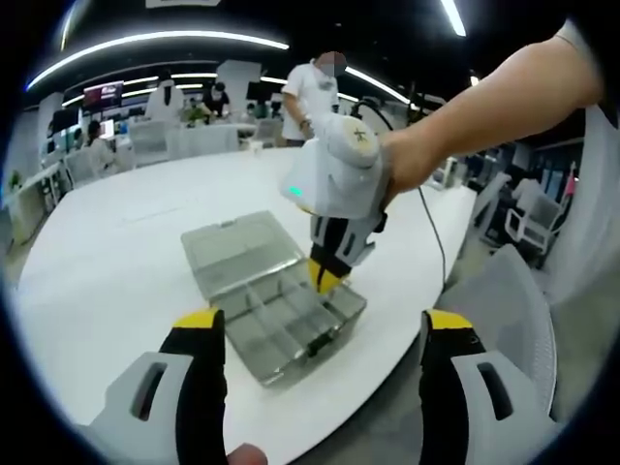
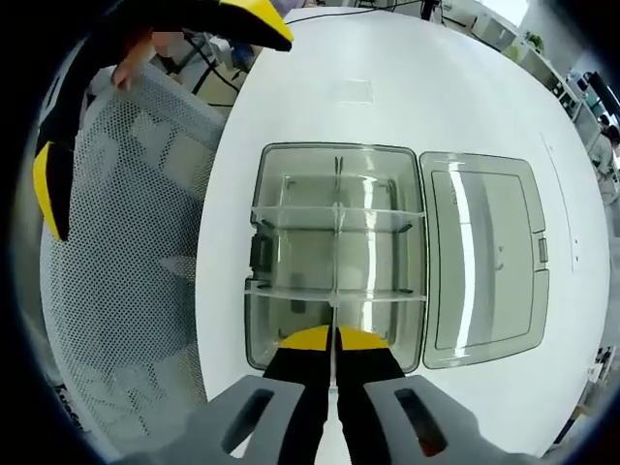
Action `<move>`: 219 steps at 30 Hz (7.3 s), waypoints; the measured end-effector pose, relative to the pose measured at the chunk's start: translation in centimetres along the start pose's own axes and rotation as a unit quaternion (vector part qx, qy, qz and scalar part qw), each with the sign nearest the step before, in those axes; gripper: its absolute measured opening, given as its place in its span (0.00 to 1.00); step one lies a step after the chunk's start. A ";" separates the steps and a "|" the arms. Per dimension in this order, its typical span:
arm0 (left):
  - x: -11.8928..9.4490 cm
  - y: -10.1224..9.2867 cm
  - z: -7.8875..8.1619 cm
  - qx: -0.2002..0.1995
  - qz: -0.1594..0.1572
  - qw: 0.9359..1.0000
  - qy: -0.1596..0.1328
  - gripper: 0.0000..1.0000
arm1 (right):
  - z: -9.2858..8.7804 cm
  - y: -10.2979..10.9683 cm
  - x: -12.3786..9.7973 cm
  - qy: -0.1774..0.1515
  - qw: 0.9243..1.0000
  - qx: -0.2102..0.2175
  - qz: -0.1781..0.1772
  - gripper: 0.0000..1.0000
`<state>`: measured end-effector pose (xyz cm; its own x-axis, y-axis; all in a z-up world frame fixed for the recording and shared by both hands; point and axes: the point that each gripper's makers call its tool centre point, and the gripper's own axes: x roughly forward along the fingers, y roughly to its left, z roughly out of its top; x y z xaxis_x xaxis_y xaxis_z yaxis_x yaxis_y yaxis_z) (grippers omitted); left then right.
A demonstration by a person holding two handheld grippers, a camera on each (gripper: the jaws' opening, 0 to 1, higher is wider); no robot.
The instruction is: Insert the divider into the dual guide fixture by aligning both edges with the guide slots and pushing it downward to the bottom, including one-sided entry, uneven engagement, binding, and posture correction.
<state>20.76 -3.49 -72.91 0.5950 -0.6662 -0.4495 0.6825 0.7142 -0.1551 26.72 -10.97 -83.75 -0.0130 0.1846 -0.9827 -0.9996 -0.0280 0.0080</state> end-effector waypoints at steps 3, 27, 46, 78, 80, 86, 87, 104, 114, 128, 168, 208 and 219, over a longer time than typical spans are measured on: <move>-0.2 0.0 0.1 0.002 0.002 1.000 -0.001 0.81 | 0.0 0.1 0.0 0.002 1.000 -0.005 -0.004 0.00; -2.1 0.8 0.1 0.000 0.020 1.000 -0.007 0.80 | 0.6 0.3 -1.5 -0.025 0.999 -0.026 -0.013 0.02; -3.0 1.5 -0.5 -0.001 0.017 1.000 0.001 0.77 | 0.9 0.1 -0.8 -0.021 0.999 -0.041 -0.016 0.00; -8.7 6.6 -3.0 0.002 0.003 1.000 0.001 0.78 | 2.1 2.5 -6.6 -0.231 0.956 0.158 -0.089 0.34; -8.9 6.8 -3.0 0.003 0.002 1.000 0.001 0.79 | 1.8 2.8 -6.9 -0.234 0.953 0.163 -0.100 0.35; -8.7 6.9 -3.7 0.006 -0.009 1.000 0.013 0.79 | 1.9 3.9 -7.8 -0.270 0.937 0.196 -0.108 0.39; -8.6 6.8 -3.7 0.007 -0.011 1.000 0.014 0.79 | 1.9 4.1 -7.9 -0.272 0.935 0.201 -0.110 0.40; -5.3 6.8 -3.8 0.000 -0.002 1.000 0.027 0.84 | -1.5 5.6 -10.7 -0.367 0.876 0.273 -0.153 0.53; -5.2 7.6 -3.3 0.000 0.026 0.999 0.032 0.84 | -2.1 6.8 -10.3 -0.404 0.862 0.273 -0.139 0.59; -6.2 9.3 -5.1 0.020 0.052 0.996 0.070 0.82 | -1.5 7.8 -9.5 -0.427 0.856 0.263 -0.127 0.63; -3.4 16.1 -8.5 0.179 -0.082 0.964 0.181 0.62 | -0.4 9.0 -9.7 -0.386 0.853 0.318 -0.153 0.62; 0.1 19.4 -12.3 0.281 -0.184 0.893 0.301 0.37 | 0.0 8.4 -9.2 -0.359 0.864 0.321 -0.145 0.60; 0.0 19.1 -12.2 0.297 -0.195 0.885 0.300 0.31 | 0.2 8.0 -9.3 -0.358 0.865 0.320 -0.147 0.59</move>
<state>28.67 12.73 -86.59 0.0546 -0.4763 -0.8776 0.9952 0.0976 0.0089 18.80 -12.76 -74.47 0.4599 0.6591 -0.5951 -0.7692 0.6305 0.1038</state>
